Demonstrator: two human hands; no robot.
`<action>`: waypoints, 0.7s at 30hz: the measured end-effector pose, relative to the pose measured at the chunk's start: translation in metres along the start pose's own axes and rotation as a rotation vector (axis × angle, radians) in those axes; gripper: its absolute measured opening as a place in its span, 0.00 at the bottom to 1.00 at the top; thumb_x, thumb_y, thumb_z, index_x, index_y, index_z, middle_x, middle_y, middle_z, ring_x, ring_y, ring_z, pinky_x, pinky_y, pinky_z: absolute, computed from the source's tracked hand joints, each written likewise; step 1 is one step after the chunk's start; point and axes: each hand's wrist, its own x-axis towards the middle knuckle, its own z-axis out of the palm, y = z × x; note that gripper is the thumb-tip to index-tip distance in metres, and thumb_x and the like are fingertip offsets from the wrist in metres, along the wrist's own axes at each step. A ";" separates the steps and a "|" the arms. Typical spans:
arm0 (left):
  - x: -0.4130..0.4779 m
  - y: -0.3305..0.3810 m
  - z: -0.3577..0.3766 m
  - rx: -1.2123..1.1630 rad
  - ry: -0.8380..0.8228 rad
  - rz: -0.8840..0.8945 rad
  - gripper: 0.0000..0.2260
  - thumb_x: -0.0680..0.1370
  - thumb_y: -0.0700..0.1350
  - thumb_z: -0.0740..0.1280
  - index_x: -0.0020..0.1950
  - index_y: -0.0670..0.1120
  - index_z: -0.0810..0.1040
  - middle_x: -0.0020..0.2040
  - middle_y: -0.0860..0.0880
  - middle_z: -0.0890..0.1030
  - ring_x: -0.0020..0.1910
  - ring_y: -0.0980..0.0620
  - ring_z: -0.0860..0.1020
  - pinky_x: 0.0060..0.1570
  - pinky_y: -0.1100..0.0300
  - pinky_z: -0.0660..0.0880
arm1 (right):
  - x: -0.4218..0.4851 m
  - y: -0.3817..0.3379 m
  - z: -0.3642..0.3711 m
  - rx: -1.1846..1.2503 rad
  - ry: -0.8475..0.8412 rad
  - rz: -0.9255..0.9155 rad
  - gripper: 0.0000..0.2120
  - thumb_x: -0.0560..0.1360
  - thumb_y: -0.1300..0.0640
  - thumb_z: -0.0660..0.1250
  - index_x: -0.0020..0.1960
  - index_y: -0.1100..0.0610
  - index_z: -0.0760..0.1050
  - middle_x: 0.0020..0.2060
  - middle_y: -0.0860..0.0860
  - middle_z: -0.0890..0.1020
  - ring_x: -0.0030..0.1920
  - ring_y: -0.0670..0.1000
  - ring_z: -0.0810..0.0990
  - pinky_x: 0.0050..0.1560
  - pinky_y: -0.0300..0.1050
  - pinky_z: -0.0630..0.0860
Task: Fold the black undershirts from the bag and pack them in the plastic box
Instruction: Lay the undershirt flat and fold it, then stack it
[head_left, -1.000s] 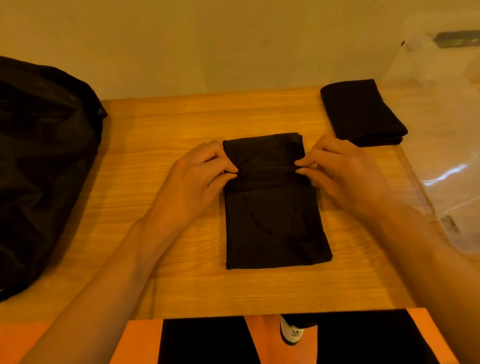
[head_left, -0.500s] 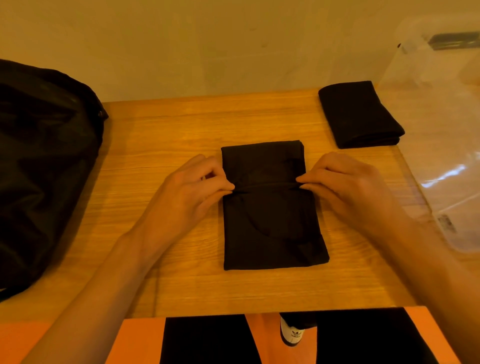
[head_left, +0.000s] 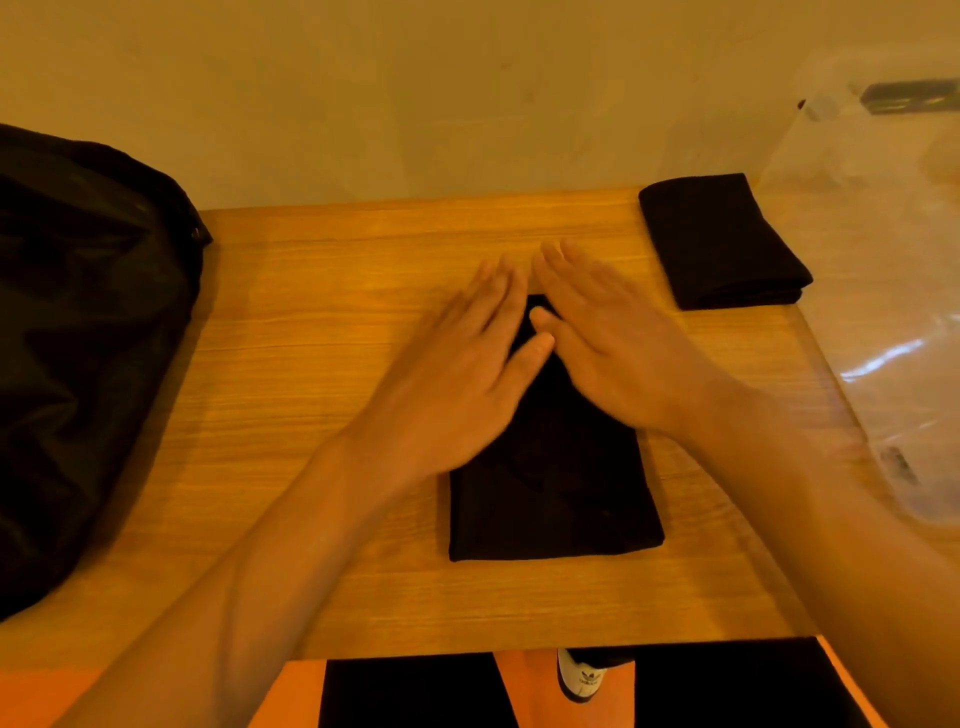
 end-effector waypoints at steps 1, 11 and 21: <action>-0.002 -0.003 0.007 0.081 -0.055 0.009 0.32 0.84 0.63 0.40 0.83 0.48 0.41 0.83 0.51 0.40 0.80 0.58 0.37 0.79 0.57 0.38 | -0.002 0.001 0.005 -0.040 -0.065 0.006 0.30 0.84 0.41 0.40 0.82 0.53 0.42 0.81 0.49 0.43 0.80 0.44 0.37 0.76 0.40 0.35; -0.022 -0.026 -0.007 -0.054 -0.023 0.007 0.34 0.79 0.65 0.34 0.82 0.51 0.36 0.82 0.55 0.34 0.78 0.64 0.32 0.79 0.58 0.36 | -0.031 0.020 0.001 0.023 -0.018 0.075 0.35 0.78 0.36 0.30 0.80 0.52 0.34 0.80 0.47 0.35 0.77 0.40 0.30 0.80 0.45 0.36; -0.014 -0.011 0.023 0.113 -0.035 0.031 0.40 0.76 0.69 0.25 0.82 0.47 0.37 0.82 0.50 0.34 0.78 0.59 0.31 0.80 0.52 0.40 | -0.022 0.001 0.027 -0.129 -0.011 0.018 0.34 0.80 0.39 0.29 0.81 0.56 0.36 0.80 0.51 0.36 0.79 0.46 0.31 0.80 0.49 0.36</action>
